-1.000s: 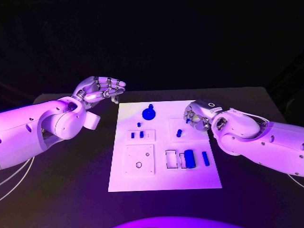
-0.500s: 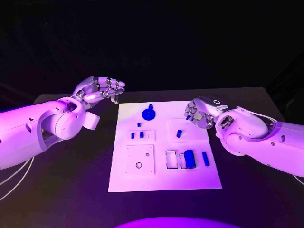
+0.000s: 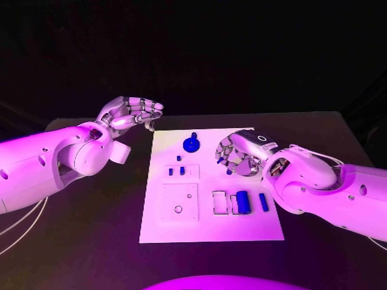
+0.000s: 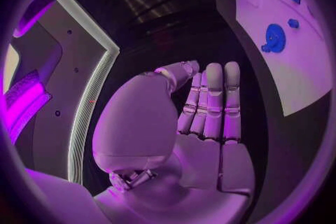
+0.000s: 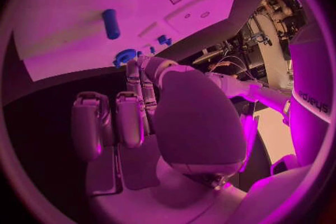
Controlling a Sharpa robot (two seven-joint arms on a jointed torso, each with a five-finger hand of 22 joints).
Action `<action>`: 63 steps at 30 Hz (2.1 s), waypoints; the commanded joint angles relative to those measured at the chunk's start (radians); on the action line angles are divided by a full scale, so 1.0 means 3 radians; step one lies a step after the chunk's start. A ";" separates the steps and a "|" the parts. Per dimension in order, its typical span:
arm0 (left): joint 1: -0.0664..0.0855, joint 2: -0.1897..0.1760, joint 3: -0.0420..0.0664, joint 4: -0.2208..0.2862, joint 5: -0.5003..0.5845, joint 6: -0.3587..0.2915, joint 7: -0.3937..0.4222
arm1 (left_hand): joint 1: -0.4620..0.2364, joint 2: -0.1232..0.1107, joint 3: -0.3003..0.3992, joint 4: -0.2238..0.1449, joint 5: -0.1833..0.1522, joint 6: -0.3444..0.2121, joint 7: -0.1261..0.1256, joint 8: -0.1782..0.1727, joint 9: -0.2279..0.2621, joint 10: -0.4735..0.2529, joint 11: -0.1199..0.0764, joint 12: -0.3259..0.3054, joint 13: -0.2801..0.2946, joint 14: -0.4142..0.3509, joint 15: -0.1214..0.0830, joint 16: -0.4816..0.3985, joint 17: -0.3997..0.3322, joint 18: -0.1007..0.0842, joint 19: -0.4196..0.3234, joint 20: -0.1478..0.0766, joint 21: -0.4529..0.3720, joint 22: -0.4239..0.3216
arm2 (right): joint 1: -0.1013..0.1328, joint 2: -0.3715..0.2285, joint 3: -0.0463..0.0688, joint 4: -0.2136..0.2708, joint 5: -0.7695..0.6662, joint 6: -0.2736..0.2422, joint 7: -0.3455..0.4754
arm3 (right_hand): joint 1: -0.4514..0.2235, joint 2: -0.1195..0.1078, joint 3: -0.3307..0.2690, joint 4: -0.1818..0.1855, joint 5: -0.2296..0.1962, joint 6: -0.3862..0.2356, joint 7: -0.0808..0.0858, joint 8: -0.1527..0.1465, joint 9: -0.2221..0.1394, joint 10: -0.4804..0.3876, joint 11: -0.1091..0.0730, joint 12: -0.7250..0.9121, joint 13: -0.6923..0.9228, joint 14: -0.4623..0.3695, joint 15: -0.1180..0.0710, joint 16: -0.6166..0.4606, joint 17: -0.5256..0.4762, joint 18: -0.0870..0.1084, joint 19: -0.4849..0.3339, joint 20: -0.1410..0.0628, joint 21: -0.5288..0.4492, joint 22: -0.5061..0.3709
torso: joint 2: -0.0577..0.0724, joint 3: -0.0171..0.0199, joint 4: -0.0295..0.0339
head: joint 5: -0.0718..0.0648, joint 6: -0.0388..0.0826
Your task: Assemble the parts on the task board
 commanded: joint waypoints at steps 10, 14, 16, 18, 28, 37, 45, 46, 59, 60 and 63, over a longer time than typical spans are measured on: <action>0.0002 0.0043 0.0002 0.0024 -0.0006 0.0035 0.0017 | -0.0009 0.0019 -0.0021 -0.0001 0.0009 -0.0023 0.0005 0.0003 -0.0001 -0.0034 0.0000 0.0001 -0.0003 -0.0019 0.0008 -0.0012 -0.0004 0.0049 -0.0010 0.0011 -0.0018 -0.0005 | -0.0096 0.0256 -0.0021 0.0123 0.0007 0.0225 0.0123 | -0.0039 0.0005 0.0018 -0.0010 -0.0011 0.0015 -0.0002 0.0015 0.0002 0.0146 -0.0113 -0.0020 0.0004 0.0193 -0.0005 0.0009 0.0090 -0.0032 0.0175 -0.0002 -0.0011 0.0755 | -0.0005 -0.0006 0.0004 | 0.0107 -0.0024; 0.0001 0.0053 0.0002 0.0028 -0.0006 0.0035 0.0015 | -0.0009 0.0019 -0.0021 -0.0001 0.0009 -0.0023 0.0005 0.0003 -0.0001 -0.0034 0.0000 0.0001 -0.0003 -0.0019 0.0008 -0.0012 -0.0004 0.0049 -0.0010 0.0011 -0.0018 -0.0005 | -0.0140 0.0345 -0.0034 0.0077 0.0008 0.0259 0.0146 | -0.0040 0.0006 0.0020 -0.0012 -0.0012 0.0014 -0.0001 0.0014 0.0003 0.0146 -0.0113 -0.0022 0.0003 0.0192 -0.0004 0.0008 0.0088 -0.0031 0.0174 -0.0001 -0.0012 0.0755 | -0.0002 -0.0006 0.0008 | 0.0129 -0.0037; 0.0001 0.0056 0.0002 0.0028 -0.0006 0.0036 0.0015 | -0.0009 0.0019 -0.0021 -0.0001 0.0009 -0.0023 0.0005 0.0003 -0.0001 -0.0034 0.0000 0.0001 -0.0003 -0.0019 0.0008 -0.0012 -0.0004 0.0049 -0.0010 0.0011 -0.0018 -0.0005 | -0.0161 0.0384 -0.0040 0.0045 0.0015 0.0266 0.0162 | -0.0040 0.0006 0.0020 -0.0012 -0.0012 0.0014 -0.0001 0.0014 0.0003 0.0146 -0.0113 -0.0022 0.0003 0.0192 -0.0004 0.0008 0.0088 -0.0031 0.0174 -0.0001 -0.0012 0.0755 | 0.0000 -0.0007 0.0008 | 0.0132 -0.0048; 0.0001 0.0059 0.0002 0.0028 -0.0006 0.0036 0.0015 | -0.0008 0.0019 -0.0023 -0.0005 0.0009 -0.0024 0.0004 0.0004 0.0000 -0.0038 0.0000 0.0002 -0.0004 -0.0021 0.0008 -0.0012 -0.0004 0.0050 -0.0013 0.0013 -0.0020 -0.0006 | -0.0180 0.0416 -0.0045 0.0010 0.0020 0.0272 0.0174 | -0.0040 0.0006 0.0020 -0.0012 -0.0012 0.0014 -0.0001 0.0014 0.0003 0.0146 -0.0113 -0.0022 0.0003 0.0192 -0.0004 0.0008 0.0088 -0.0031 0.0174 -0.0001 -0.0012 0.0755 | 0.0002 -0.0007 0.0008 | 0.0146 -0.0061; 0.0001 0.0073 0.0002 0.0031 -0.0015 0.0049 0.0009 | -0.0006 0.0022 -0.0024 -0.0008 0.0009 -0.0022 0.0001 0.0007 0.0000 -0.0042 -0.0001 0.0003 -0.0005 -0.0023 0.0008 -0.0011 -0.0004 0.0050 -0.0014 0.0013 -0.0021 -0.0007 | -0.0258 0.0537 -0.0063 -0.0070 0.0015 0.0311 0.0186 | -0.0043 0.0008 0.0024 -0.0015 -0.0012 0.0011 0.0001 0.0013 0.0004 0.0147 -0.0111 -0.0026 0.0003 0.0193 -0.0002 0.0013 0.0093 -0.0032 0.0175 0.0000 -0.0010 0.0755 | 0.0005 -0.0007 0.0009 | 0.0234 -0.0116; 0.0002 0.0074 0.0002 0.0035 -0.0031 0.0058 -0.0001 | -0.0005 0.0023 -0.0025 -0.0009 0.0009 -0.0021 -0.0001 0.0009 0.0001 -0.0044 -0.0001 0.0003 -0.0006 -0.0021 0.0008 -0.0008 -0.0003 0.0051 -0.0013 0.0014 -0.0020 -0.0007 | -0.0305 0.0595 -0.0073 -0.0132 -0.0015 0.0428 0.0147 | -0.0048 0.0009 0.0028 -0.0021 -0.0011 0.0008 0.0005 0.0012 0.0007 0.0148 -0.0108 -0.0032 0.0002 0.0192 0.0002 0.0008 0.0087 -0.0030 0.0172 0.0003 -0.0019 0.0753 | 0.0005 -0.0008 0.0004 | 0.0263 -0.0146; 0.0002 0.0076 0.0002 0.0033 -0.0035 0.0064 -0.0003 | -0.0006 0.0023 -0.0026 -0.0010 0.0008 -0.0020 -0.0001 0.0010 0.0001 -0.0045 -0.0001 0.0004 -0.0006 -0.0021 0.0008 -0.0008 -0.0003 0.0051 -0.0013 0.0014 -0.0020 -0.0007 | -0.0327 0.0617 -0.0076 -0.0155 -0.0033 0.0431 0.0094 | -0.0049 0.0008 0.0029 -0.0023 -0.0011 0.0007 0.0006 0.0012 0.0008 0.0149 -0.0107 -0.0034 0.0002 0.0193 0.0003 0.0011 0.0091 -0.0031 0.0173 0.0003 -0.0015 0.0754 | 0.0003 -0.0003 0.0001 | 0.0263 -0.0157; 0.0002 0.0076 0.0002 0.0033 -0.0035 0.0064 -0.0003 | -0.0006 0.0023 -0.0026 -0.0010 0.0008 -0.0020 -0.0001 0.0010 0.0001 -0.0045 -0.0001 0.0004 -0.0006 -0.0021 0.0008 -0.0008 -0.0003 0.0051 -0.0013 0.0014 -0.0020 -0.0007 | -0.0328 0.0619 -0.0076 -0.0159 -0.0035 0.0436 0.0087 | -0.0049 0.0008 0.0029 -0.0023 -0.0011 0.0007 0.0006 0.0012 0.0008 0.0149 -0.0107 -0.0034 0.0002 0.0193 0.0003 0.0011 0.0091 -0.0031 0.0173 0.0003 -0.0015 0.0754 | 0.0003 -0.0003 0.0001 | 0.0263 -0.0157; 0.0002 0.0072 0.0002 0.0032 -0.0047 0.0072 -0.0014 | -0.0007 0.0024 -0.0028 -0.0010 0.0008 -0.0016 -0.0002 0.0015 0.0003 -0.0047 -0.0002 0.0005 -0.0006 -0.0021 0.0008 -0.0005 -0.0002 0.0051 -0.0013 0.0015 -0.0020 -0.0007 | -0.0341 0.0647 -0.0077 -0.0191 -0.0082 0.0433 0.0007 | -0.0051 0.0008 0.0032 -0.0027 -0.0009 0.0005 0.0007 0.0011 0.0010 0.0148 -0.0106 -0.0037 0.0001 0.0194 0.0005 0.0017 0.0097 -0.0032 0.0175 0.0005 -0.0009 0.0756 | 0.0005 -0.0002 0.0004 | 0.0261 -0.0166; 0.0002 0.0071 0.0002 0.0032 -0.0048 0.0073 -0.0015 | -0.0010 0.0025 -0.0031 -0.0010 0.0007 -0.0015 -0.0003 0.0017 0.0003 -0.0050 -0.0002 0.0006 -0.0007 -0.0017 0.0008 -0.0001 0.0000 0.0051 -0.0012 0.0015 -0.0020 -0.0007 | -0.0342 0.0649 -0.0077 -0.0192 -0.0084 0.0422 -0.0002 | -0.0051 0.0008 0.0032 -0.0027 -0.0009 0.0005 0.0007 0.0011 0.0010 0.0148 -0.0106 -0.0037 0.0001 0.0194 0.0005 0.0017 0.0097 -0.0032 0.0175 0.0005 -0.0009 0.0756 | 0.0005 -0.0003 0.0005 | 0.0262 -0.0166; 0.0002 0.0071 0.0001 0.0030 -0.0052 0.0075 -0.0019 | -0.0010 0.0025 -0.0031 -0.0010 0.0007 -0.0015 -0.0003 0.0017 0.0003 -0.0050 -0.0002 0.0006 -0.0007 -0.0017 0.0008 0.0000 0.0000 0.0051 -0.0012 0.0015 -0.0020 -0.0007 | -0.0343 0.0653 -0.0077 -0.0197 -0.0098 0.0385 -0.0038 | -0.0056 0.0010 0.0036 -0.0033 -0.0007 -0.0001 0.0011 0.0009 0.0012 0.0147 -0.0102 -0.0045 0.0000 0.0194 0.0008 0.0017 0.0096 -0.0032 0.0176 0.0007 -0.0008 0.0756 | 0.0004 -0.0003 0.0005 | 0.0260 -0.0169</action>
